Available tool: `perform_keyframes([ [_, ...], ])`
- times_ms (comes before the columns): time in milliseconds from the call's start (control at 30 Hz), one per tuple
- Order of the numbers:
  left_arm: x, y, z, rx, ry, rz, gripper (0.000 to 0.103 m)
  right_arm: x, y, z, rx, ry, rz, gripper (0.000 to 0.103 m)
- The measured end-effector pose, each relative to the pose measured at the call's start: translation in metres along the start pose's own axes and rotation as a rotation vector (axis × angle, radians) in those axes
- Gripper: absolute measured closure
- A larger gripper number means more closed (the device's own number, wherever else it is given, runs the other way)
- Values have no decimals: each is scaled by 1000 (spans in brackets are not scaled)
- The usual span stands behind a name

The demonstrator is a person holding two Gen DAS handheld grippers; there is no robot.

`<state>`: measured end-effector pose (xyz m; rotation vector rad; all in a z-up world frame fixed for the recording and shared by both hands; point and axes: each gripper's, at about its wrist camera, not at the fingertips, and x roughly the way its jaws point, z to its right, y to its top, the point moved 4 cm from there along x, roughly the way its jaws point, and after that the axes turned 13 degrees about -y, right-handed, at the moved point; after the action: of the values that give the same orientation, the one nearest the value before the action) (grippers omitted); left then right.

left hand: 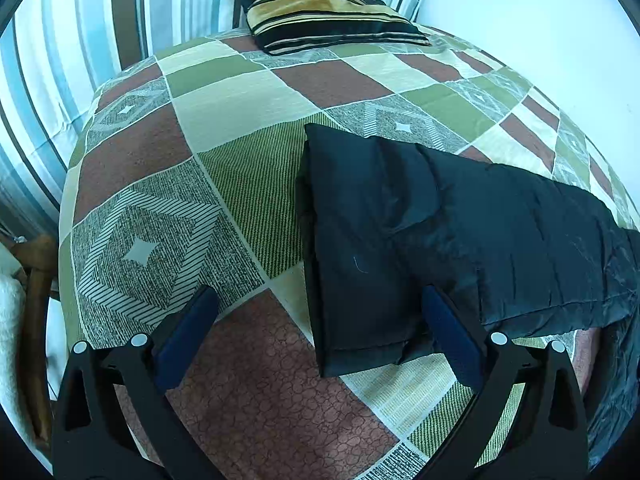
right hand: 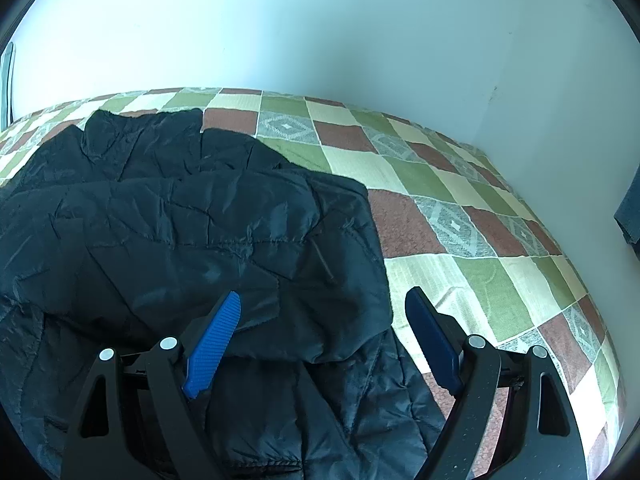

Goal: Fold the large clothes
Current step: 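Grasp the other sleeve with the left gripper and lift it, then fold the held sleeve over the jacket body with the left gripper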

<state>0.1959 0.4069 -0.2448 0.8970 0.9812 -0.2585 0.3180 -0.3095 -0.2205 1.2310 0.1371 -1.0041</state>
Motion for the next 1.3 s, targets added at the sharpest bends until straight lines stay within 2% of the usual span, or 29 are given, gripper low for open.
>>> perform_keyframes([
  [67,0,0,0,-2,-3,-1,5,3,-3,-3,-7,2,-15,20],
  [133,-2,1,3,-1,-28,4,18,10,-7,-8,-20,9,-48,20],
  [167,-2,1,4,0,-36,5,20,14,-9,-10,-26,13,-65,20],
  [333,-2,2,13,10,-124,10,55,19,-12,-9,-6,29,-86,18],
  [400,-1,2,15,6,-142,9,60,19,-13,-9,-2,30,-88,17],
  [467,-3,3,17,18,-142,15,77,19,-14,-9,-1,31,-90,17],
  [567,-8,6,17,14,-172,28,92,20,-14,-8,4,35,-91,17],
  [733,-25,11,21,28,-191,49,96,21,-14,-7,15,43,-92,17],
  [867,-53,19,47,80,-222,108,96,22,-15,-5,20,48,-93,17],
  [967,-78,29,81,138,-280,158,97,22,-15,-4,27,54,-93,17],
  [1067,-102,35,135,227,-359,195,97,23,-16,-2,38,63,-95,17],
  [1167,-113,34,184,304,-419,207,97,24,-17,1,52,75,-99,17],
  [1300,-119,15,266,429,-491,202,97,25,-17,3,69,87,-104,17],
])
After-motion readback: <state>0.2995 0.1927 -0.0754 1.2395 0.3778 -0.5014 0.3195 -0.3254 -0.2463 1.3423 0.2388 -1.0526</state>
